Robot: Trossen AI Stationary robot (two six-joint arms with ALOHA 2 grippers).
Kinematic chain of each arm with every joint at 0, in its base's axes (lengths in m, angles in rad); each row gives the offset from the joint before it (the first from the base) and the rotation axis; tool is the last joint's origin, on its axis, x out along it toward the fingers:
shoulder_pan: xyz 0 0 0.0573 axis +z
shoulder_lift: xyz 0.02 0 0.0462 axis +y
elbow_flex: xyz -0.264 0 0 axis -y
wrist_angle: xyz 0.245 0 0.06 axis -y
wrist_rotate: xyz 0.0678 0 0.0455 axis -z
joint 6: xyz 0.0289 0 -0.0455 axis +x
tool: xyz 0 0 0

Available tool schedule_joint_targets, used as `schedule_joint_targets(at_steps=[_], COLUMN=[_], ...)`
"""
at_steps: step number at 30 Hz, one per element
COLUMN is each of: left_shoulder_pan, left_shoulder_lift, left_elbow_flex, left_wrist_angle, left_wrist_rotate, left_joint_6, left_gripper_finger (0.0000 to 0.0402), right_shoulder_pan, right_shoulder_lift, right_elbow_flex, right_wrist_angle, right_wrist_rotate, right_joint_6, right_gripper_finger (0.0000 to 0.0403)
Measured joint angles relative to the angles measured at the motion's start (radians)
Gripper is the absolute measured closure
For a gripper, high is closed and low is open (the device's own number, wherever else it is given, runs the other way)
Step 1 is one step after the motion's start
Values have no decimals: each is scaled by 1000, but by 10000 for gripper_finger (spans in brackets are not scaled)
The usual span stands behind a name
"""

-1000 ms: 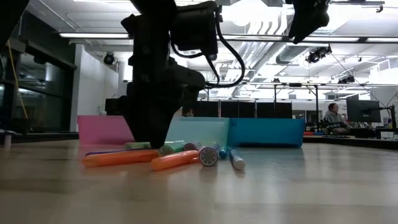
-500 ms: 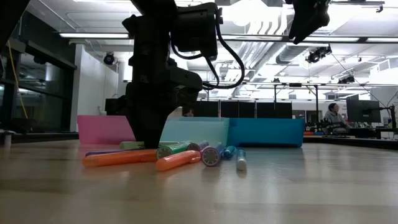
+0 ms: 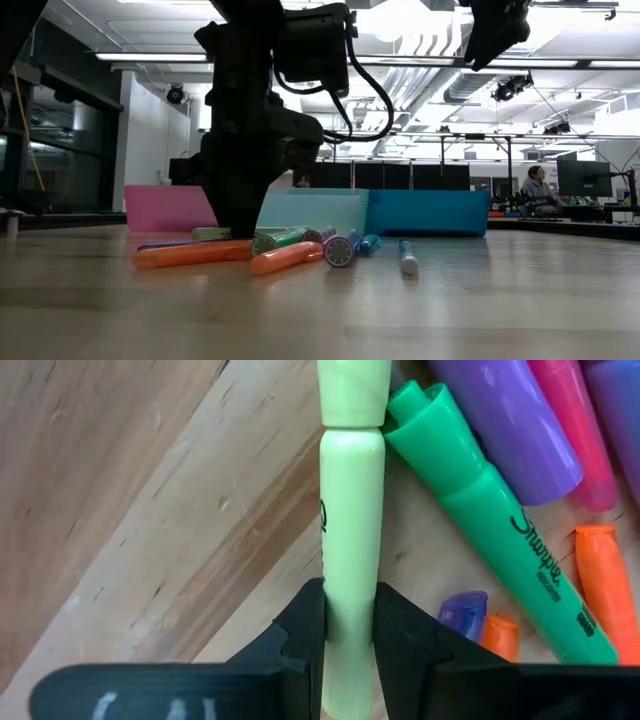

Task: Pick & Place Markers
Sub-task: Put the light green marker into the red bin

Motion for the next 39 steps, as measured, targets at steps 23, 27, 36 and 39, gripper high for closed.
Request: schedule_joint_targets(at_steps=[23, 27, 36, 39], left_shoulder_pan=[134, 179, 239, 267], left_shoulder_lift=[-38, -61, -186, -229], left_elbow_flex=[177, 177, 177, 162], left_wrist_angle=[-347, -384, -364, -348], left_wrist_rotate=[-188, -203, -295, -304], left_joint_6=[234, 285, 351, 380], left_gripper_finger=[345, 345, 345, 345], right_shoulder_pan=[0, 0, 0, 0], right_shoulder_lift=[0, 0, 0, 0], right_elbow_flex=[0, 0, 0, 0], right_wrist_angle=[-1, -10, -34, -34], right_wrist_rotate=[3, 3, 4, 11], right_joint_6=[19, 19, 18, 18], right_gripper_finger=[153, 153, 153, 153])
